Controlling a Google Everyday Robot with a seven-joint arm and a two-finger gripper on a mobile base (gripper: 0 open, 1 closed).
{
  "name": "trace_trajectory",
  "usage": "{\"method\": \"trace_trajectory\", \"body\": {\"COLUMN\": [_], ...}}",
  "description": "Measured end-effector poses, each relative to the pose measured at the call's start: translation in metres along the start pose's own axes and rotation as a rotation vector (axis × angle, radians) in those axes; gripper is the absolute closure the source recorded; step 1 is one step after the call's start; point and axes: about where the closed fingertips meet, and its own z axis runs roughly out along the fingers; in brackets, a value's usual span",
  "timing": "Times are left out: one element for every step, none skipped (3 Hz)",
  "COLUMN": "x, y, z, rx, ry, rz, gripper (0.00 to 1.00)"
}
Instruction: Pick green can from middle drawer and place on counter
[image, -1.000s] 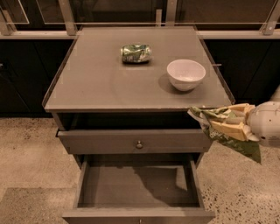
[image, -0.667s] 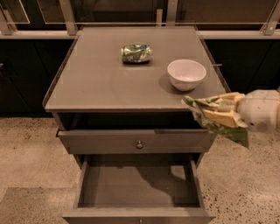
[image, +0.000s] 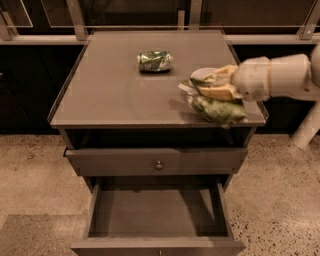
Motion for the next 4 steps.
{"method": "trace_trajectory", "body": {"x": [-0.029, -0.041, -0.05, -0.052], "y": [-0.023, -0.029, -0.031, -0.031], "z": [0.06, 0.102, 0.13, 0.132], "rx": [-0.093, -0.168, -0.213, -0.216], "ry": [-0.044, -0.074, -0.108, -0.112], "rz": [-0.059, -0.079, -0.085, -0.088], "gripper": [1.0, 1.0, 1.0, 0.83]}}
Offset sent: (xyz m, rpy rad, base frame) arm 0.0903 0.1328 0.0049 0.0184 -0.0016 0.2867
